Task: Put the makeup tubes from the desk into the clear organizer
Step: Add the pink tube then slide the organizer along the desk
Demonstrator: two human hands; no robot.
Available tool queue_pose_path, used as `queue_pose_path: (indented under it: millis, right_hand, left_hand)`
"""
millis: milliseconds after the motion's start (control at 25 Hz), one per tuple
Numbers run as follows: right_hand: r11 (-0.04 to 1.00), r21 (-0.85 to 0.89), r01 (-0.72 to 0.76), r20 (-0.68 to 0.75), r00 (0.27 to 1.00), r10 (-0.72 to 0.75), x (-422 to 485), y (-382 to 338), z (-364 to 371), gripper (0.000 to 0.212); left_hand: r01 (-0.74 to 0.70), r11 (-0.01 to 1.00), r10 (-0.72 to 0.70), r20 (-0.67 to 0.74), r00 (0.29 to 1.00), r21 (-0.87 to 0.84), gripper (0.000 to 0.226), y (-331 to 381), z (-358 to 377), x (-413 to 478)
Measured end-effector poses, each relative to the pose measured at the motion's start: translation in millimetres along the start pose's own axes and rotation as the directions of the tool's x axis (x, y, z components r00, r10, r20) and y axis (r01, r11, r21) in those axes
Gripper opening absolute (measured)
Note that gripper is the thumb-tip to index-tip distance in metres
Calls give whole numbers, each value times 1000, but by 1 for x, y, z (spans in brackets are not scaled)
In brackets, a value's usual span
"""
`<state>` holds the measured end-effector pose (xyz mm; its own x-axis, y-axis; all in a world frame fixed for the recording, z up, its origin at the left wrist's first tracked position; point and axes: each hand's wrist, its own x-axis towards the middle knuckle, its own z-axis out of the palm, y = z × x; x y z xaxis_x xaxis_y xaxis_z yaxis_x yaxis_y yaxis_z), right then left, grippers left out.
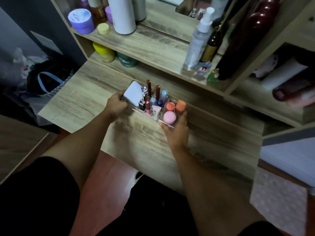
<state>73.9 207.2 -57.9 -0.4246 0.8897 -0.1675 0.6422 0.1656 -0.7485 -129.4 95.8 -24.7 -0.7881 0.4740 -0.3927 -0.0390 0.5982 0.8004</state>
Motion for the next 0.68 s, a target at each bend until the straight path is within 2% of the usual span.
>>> queue_pose_path:
  millis: [240, 400, 560, 680]
  right_hand:
    - [992, -117, -39, 10, 999, 40, -5, 46, -50, 111]
    - [991, -128, -44, -15, 999, 42, -5, 72, -77, 111]
    - [988, -154, -28, -38, 999, 23, -2, 98, -104, 111]
    - [991, -132, -23, -39, 999, 18, 1, 112, -122, 110]
  left_hand:
    - [-15, 1000, 15, 34, 999, -10, 68, 17, 56, -36]
    - [-42, 999, 42, 61, 997, 0, 69, 30, 89, -56]
    - [-44, 999, 42, 80, 996, 29, 56, 39, 123, -68]
    - [-55, 998, 52, 84, 995, 26, 56, 46, 143, -76]
